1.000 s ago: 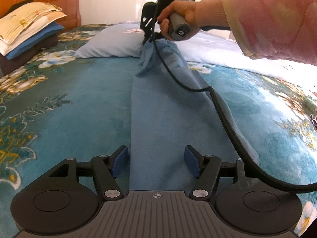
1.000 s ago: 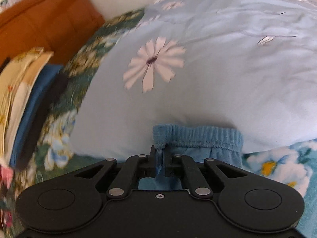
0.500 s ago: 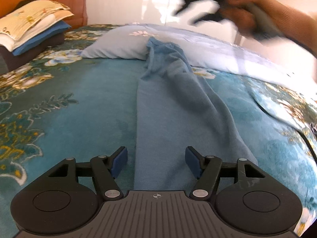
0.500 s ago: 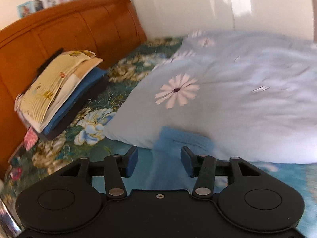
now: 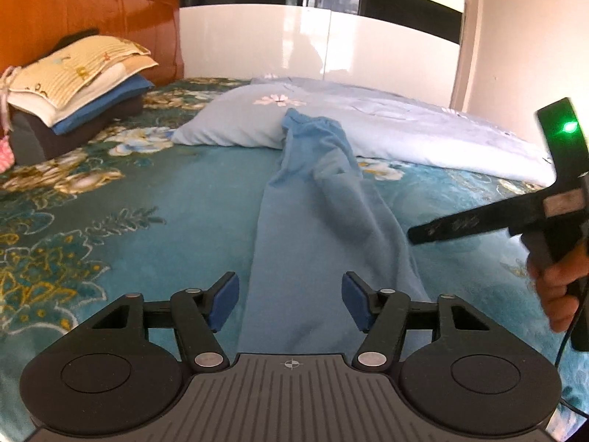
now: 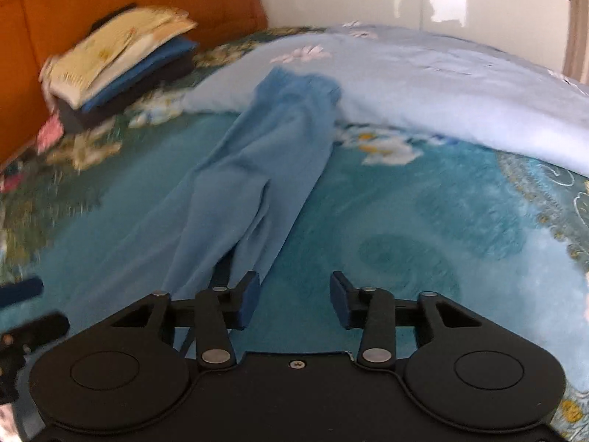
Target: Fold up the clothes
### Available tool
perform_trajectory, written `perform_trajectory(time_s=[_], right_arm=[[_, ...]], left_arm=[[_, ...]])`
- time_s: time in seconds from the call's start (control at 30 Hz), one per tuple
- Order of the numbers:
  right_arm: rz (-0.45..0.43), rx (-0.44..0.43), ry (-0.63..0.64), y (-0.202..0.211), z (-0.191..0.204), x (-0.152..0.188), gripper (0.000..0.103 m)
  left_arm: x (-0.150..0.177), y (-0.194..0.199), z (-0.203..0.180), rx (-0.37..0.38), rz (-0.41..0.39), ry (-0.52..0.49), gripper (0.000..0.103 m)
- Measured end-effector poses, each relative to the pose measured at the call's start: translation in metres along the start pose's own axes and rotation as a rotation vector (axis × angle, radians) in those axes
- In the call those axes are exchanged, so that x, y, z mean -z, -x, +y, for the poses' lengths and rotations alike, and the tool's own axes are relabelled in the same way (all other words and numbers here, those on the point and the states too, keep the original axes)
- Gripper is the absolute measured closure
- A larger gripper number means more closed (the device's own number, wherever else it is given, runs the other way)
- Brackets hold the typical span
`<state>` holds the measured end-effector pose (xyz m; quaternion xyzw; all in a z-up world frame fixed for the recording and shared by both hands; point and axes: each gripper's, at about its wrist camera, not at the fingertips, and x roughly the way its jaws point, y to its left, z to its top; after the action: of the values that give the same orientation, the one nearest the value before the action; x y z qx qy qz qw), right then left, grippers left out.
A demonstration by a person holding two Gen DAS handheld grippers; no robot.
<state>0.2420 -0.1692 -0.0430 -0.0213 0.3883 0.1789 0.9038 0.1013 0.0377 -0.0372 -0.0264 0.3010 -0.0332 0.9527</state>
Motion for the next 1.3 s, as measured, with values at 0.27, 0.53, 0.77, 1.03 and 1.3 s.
perform_trajectory(time_s=[0.27,0.53,0.77,1.03,1.3], right_arm=[[-0.073,-0.047,0.043,0.017,0.021,0.007,0.065],[-0.033,-0.016,0.036,-0.01,0.021,0.01,0.065],[-0.068,0.003,-0.004,-0.038,0.026,-0.005,0.065],[-0.065,0.087,0.039,-0.058,0.036,-0.012,0.085],[-0.143,0.183,-0.115,-0.039,0.001,-0.006,0.096]], left_arm=[[0.009,0.001,-0.008,-0.016,0.017,-0.003,0.047],[0.012,-0.001,-0.013,0.012,0.005,-0.019,0.048],[0.016,-0.001,-0.013,0.057,-0.004,-0.004,0.064],[0.023,-0.009,-0.012,0.082,0.031,0.01,0.069],[0.028,-0.013,-0.009,0.079,0.055,0.024,0.068]])
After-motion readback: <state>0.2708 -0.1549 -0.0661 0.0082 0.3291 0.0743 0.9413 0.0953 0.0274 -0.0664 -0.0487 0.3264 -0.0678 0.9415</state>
